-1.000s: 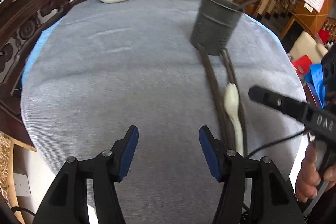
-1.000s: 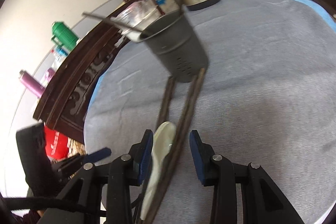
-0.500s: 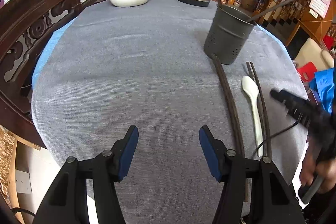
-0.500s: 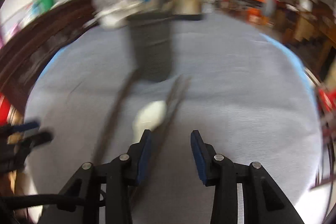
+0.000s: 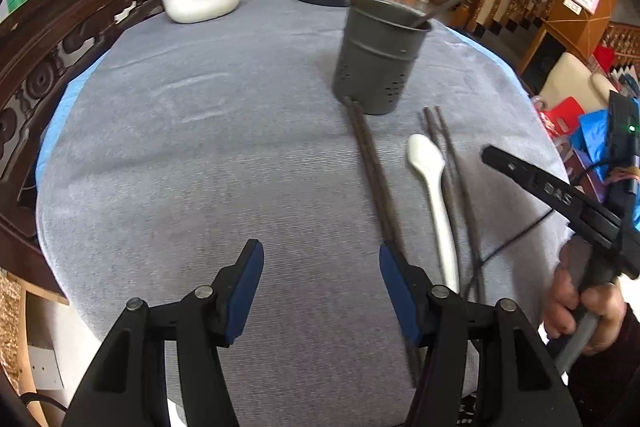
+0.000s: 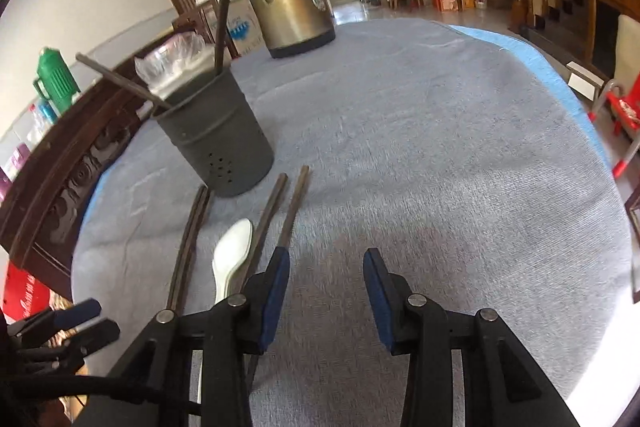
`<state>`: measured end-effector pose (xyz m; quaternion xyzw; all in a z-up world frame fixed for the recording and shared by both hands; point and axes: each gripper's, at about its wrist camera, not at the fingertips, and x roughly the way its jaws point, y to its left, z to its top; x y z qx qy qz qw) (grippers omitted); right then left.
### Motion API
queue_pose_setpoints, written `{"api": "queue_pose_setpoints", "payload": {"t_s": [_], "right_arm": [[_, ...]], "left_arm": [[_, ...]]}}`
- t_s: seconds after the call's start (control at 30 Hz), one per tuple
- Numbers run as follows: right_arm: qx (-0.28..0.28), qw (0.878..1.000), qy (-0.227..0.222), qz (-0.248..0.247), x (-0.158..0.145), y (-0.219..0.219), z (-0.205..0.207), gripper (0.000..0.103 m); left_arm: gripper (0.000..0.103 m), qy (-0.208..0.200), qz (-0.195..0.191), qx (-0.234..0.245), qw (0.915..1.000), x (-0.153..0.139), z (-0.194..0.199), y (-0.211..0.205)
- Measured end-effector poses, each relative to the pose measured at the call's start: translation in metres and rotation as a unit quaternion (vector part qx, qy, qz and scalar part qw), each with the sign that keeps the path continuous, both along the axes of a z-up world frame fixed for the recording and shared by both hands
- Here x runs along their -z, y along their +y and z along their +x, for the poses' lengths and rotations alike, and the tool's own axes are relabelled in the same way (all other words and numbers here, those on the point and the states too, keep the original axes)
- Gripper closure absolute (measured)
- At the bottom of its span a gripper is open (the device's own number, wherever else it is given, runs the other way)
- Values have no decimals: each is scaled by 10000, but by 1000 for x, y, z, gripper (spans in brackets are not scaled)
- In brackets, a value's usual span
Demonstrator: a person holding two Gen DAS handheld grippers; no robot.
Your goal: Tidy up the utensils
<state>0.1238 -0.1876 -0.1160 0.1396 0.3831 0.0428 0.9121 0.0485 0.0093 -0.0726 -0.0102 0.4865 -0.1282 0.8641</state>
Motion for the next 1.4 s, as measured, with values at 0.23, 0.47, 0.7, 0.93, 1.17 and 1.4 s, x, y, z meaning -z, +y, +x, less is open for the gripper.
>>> {"api": "queue_pose_setpoints", "payload": {"t_s": [0.23, 0.47, 0.7, 0.93, 1.17, 1.4], "right_arm": [[259, 9965, -299, 730, 8, -30, 19, 59], [504, 9894, -149, 1354, 20, -53, 21, 59], [483, 9863, -156, 1572, 22, -61, 23, 59], [522, 9840, -168, 1698, 24, -65, 25, 59], [536, 9838, -155, 1705, 25, -65, 25, 59], [545, 9839, -148, 1693, 25, -65, 25, 60]], "left_arm": [[39, -84, 256, 317, 9991, -4, 3, -29], [37, 4, 349, 517, 9981, -1, 35, -63], [37, -272, 845, 753, 9932, 1, 51, -98], [52, 63, 768, 1004, 9920, 17, 75, -109], [52, 451, 521, 997, 9926, 25, 83, -98], [71, 323, 269, 899, 9951, 24, 78, -88]]}}
